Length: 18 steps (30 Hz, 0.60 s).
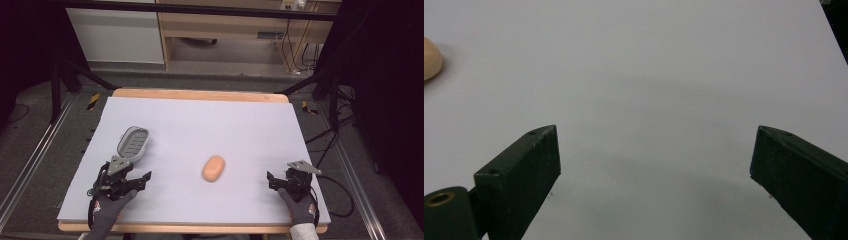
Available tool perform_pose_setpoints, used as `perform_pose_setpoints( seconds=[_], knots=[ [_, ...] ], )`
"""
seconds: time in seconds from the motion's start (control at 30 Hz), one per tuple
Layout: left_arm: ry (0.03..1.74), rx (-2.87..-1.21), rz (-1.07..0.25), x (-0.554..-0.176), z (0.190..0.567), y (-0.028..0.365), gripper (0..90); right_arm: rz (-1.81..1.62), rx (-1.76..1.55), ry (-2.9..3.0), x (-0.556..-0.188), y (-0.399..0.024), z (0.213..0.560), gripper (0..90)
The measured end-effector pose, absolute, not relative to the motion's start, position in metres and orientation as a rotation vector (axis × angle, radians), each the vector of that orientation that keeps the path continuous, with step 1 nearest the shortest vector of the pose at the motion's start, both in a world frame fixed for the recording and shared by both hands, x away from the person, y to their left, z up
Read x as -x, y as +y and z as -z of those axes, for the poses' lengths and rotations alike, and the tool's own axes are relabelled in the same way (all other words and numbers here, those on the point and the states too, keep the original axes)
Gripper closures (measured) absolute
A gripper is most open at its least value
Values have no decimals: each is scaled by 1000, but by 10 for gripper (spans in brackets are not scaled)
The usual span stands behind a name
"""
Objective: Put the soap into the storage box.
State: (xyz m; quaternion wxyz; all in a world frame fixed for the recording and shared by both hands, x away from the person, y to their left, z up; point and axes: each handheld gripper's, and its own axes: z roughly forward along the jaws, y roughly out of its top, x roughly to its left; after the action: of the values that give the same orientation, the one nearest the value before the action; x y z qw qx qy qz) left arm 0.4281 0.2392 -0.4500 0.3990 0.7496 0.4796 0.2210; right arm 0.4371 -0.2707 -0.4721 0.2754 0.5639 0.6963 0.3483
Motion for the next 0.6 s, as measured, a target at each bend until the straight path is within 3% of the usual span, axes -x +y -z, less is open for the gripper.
perform_pose_setpoints(
  seconds=[0.6],
  knots=[
    [1126,-1881,-537,-440,425,203,268,-959,-1510,1846,-436,-268,465,60]
  ],
)
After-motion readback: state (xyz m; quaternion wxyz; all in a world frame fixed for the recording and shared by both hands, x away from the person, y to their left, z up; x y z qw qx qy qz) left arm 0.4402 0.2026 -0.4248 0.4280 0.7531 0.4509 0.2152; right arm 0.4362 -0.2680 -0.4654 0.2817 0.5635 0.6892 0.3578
